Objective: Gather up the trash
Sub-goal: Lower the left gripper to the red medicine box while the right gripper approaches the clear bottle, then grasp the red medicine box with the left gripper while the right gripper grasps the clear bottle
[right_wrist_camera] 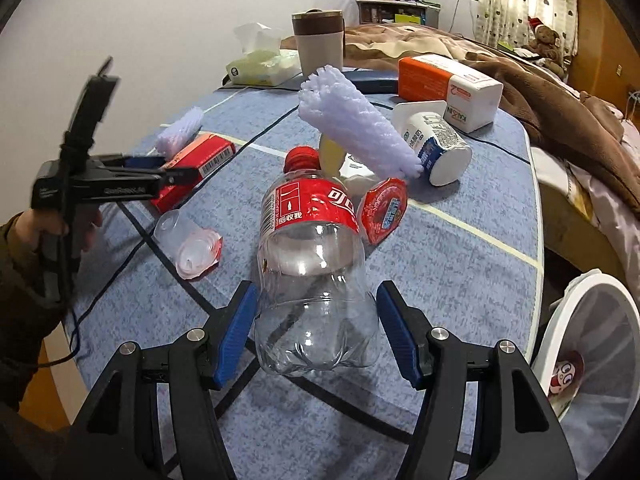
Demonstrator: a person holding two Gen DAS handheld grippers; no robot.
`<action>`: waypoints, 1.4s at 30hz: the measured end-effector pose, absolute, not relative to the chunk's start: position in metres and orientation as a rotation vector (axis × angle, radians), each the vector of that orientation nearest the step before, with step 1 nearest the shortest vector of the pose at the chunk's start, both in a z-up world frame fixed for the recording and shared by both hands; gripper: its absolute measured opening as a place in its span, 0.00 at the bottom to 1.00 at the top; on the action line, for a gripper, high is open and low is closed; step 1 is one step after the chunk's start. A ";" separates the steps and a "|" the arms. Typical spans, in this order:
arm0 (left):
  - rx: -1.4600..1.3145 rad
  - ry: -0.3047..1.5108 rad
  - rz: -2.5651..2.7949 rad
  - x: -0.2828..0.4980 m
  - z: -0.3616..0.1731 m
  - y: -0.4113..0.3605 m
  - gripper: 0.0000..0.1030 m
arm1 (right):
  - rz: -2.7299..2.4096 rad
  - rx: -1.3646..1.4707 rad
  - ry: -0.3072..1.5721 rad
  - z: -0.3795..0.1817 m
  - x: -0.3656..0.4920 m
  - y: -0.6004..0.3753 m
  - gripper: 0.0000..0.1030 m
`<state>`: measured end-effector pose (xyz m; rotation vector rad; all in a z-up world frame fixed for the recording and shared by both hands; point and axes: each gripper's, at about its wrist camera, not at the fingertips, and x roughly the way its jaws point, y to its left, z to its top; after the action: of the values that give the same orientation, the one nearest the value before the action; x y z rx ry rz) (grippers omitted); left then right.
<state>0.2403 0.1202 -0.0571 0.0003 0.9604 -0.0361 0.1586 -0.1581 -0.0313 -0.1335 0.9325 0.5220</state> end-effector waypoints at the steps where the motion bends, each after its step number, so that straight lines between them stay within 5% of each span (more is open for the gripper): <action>1: 0.006 0.964 -0.022 0.240 -0.059 0.123 0.74 | 0.523 -0.130 0.932 -0.032 0.158 -0.159 0.62; 22: -0.207 0.895 -0.169 0.209 -0.048 0.140 0.74 | 0.545 -0.080 0.918 -0.034 0.157 -0.166 0.62; 42: -0.075 0.942 -0.051 0.253 -0.055 0.121 0.74 | 0.542 -0.117 0.912 -0.032 0.157 -0.159 0.62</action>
<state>0.2534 0.1210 -0.0548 -0.0751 0.9425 -0.0510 0.1571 -0.1587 -0.0324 -0.1170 0.9124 0.5419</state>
